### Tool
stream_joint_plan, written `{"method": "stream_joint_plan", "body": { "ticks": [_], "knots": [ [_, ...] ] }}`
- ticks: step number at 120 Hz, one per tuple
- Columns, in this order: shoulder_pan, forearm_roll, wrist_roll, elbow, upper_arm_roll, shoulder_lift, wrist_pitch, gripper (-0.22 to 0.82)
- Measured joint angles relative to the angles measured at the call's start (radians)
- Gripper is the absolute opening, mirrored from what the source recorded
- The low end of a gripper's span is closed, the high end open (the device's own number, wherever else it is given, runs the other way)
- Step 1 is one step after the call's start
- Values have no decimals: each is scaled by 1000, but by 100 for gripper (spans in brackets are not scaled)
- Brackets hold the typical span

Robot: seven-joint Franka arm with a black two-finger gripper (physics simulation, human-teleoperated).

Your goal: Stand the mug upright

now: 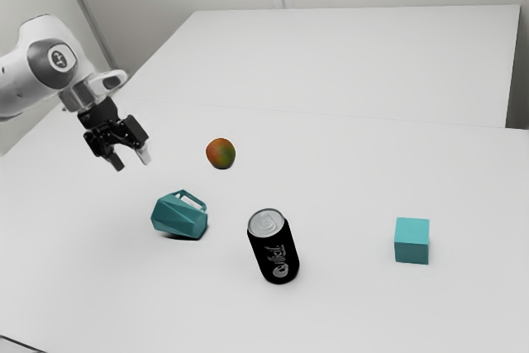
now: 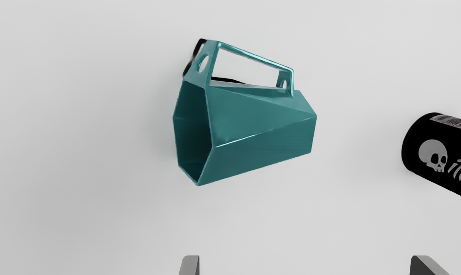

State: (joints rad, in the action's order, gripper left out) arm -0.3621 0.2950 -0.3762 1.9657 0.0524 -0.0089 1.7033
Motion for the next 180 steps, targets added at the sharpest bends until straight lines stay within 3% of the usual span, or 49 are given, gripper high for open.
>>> {"method": "stream_joint_plan", "body": {
  "ticks": [17,47,103,132,164,180],
  "knots": [
    [-91,64,-117,6,0,85,17,60],
    [-103,195,-305,-9,-3,230,30,60],
    [-124,351,-507,29,5,300,-19,60],
    [-126,390,-565,48,6,311,-37,35],
    [-118,397,-606,29,6,314,-52,0],
    [-109,397,-622,22,6,315,-51,-9]
  ]
}}
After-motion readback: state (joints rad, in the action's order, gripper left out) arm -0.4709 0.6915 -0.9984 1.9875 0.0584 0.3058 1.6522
